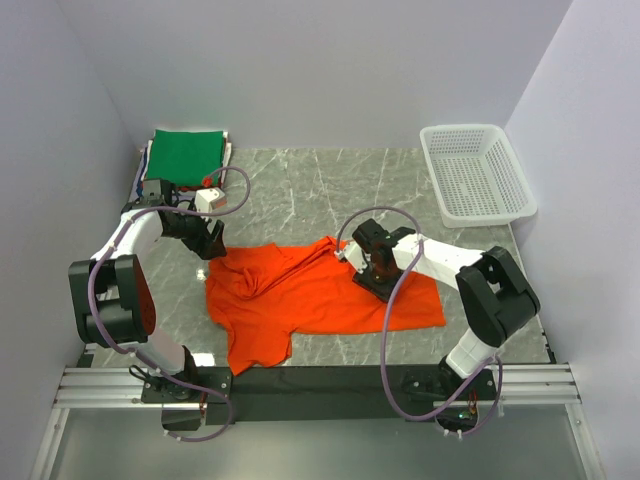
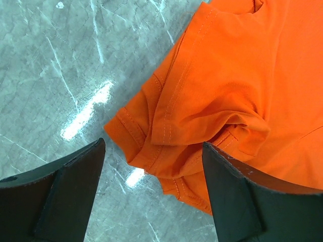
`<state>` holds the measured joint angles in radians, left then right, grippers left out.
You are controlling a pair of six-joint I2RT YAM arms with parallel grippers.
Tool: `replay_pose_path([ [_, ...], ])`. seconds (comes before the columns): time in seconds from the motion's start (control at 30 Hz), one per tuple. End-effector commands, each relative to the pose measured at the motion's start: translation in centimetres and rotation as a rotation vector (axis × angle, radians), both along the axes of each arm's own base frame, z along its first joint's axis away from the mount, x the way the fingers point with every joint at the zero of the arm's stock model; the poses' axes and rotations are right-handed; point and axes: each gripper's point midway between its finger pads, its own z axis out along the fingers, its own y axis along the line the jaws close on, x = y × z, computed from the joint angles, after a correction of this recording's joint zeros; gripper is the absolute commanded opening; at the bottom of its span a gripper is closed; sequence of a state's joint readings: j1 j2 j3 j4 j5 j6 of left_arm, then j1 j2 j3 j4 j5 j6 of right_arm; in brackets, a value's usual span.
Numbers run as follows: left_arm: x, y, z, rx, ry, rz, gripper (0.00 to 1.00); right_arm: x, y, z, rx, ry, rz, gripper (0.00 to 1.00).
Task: Fold and stack the t-shirts
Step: Flatten the tshirt out
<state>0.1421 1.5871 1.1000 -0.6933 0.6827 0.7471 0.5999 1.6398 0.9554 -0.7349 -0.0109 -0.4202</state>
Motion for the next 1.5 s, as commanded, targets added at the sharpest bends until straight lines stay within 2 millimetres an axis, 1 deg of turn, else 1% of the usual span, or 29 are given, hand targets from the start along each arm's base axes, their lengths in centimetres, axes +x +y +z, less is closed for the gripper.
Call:
replay_pose_path([
  [0.0,0.6,-0.2,0.8,-0.005,-0.032,-0.020,0.83,2.2,0.3,2.7,0.000,-0.115,0.005,0.47],
  [0.07,0.7,-0.2,0.9,-0.005,-0.037,-0.021,0.83,2.5,0.0,2.8,-0.023,-0.129,0.007,0.47],
  [0.17,0.6,-0.2,0.8,-0.007,-0.032,-0.023,0.84,2.7,-0.1,3.0,-0.027,-0.137,0.008,0.47],
  [0.27,0.6,-0.3,0.8,-0.007,-0.032,-0.024,0.84,2.9,0.0,2.9,-0.027,-0.137,0.004,0.42],
  [0.33,0.7,-0.2,0.9,-0.005,-0.037,-0.021,0.84,2.9,0.0,2.9,-0.033,-0.131,0.005,0.40],
  [0.37,0.7,-0.1,0.8,-0.004,-0.034,-0.019,0.84,2.9,0.0,3.0,-0.033,-0.130,0.005,0.41],
  [0.4,0.7,-0.2,0.8,-0.004,-0.033,-0.019,0.84,2.8,0.0,3.1,-0.032,-0.128,0.003,0.46],
  [0.43,0.8,-0.1,0.8,-0.002,-0.036,-0.019,0.84,2.9,0.1,3.3,-0.030,-0.134,0.001,0.50],
  [0.5,0.7,-0.2,0.7,-0.006,-0.031,-0.021,0.84,2.9,0.0,3.5,-0.031,-0.143,-0.004,0.53],
  [0.63,0.9,-0.2,0.7,-0.013,-0.029,-0.020,0.84,3.1,0.4,4.0,-0.037,-0.165,0.007,0.54],
  [0.7,1.0,-0.2,0.8,-0.014,-0.031,-0.018,0.84,3.3,0.5,3.9,-0.043,-0.181,0.013,0.51],
  [0.73,1.0,-0.2,0.9,-0.012,-0.034,-0.017,0.84,3.3,0.3,3.6,-0.059,-0.181,0.014,0.50],
  [0.77,1.0,-0.2,1.0,-0.011,-0.036,-0.019,0.84,3.4,0.3,3.4,-0.064,-0.189,0.021,0.46],
  [0.93,0.7,0.0,0.8,0.001,-0.033,-0.020,0.85,3.5,0.3,3.4,-0.079,-0.203,0.034,0.35],
  [1.0,0.7,-0.1,0.6,-0.002,-0.028,-0.024,0.85,3.3,0.4,3.4,-0.077,-0.193,0.039,0.29],
  [1.07,0.8,-0.1,0.7,-0.010,-0.027,-0.019,0.85,3.1,0.3,3.3,-0.083,-0.181,0.042,0.25],
  [1.13,1.1,-0.2,0.9,-0.012,-0.034,-0.021,0.85,2.9,0.1,3.0,-0.091,-0.165,0.046,0.25],
  [1.3,1.1,-0.1,0.8,-0.006,-0.032,-0.027,0.86,2.1,0.4,2.5,-0.079,-0.121,0.059,0.31],
  [1.47,1.2,-0.1,1.1,-0.001,-0.040,-0.032,0.86,2.1,0.3,1.8,-0.084,-0.097,0.066,0.31],
])
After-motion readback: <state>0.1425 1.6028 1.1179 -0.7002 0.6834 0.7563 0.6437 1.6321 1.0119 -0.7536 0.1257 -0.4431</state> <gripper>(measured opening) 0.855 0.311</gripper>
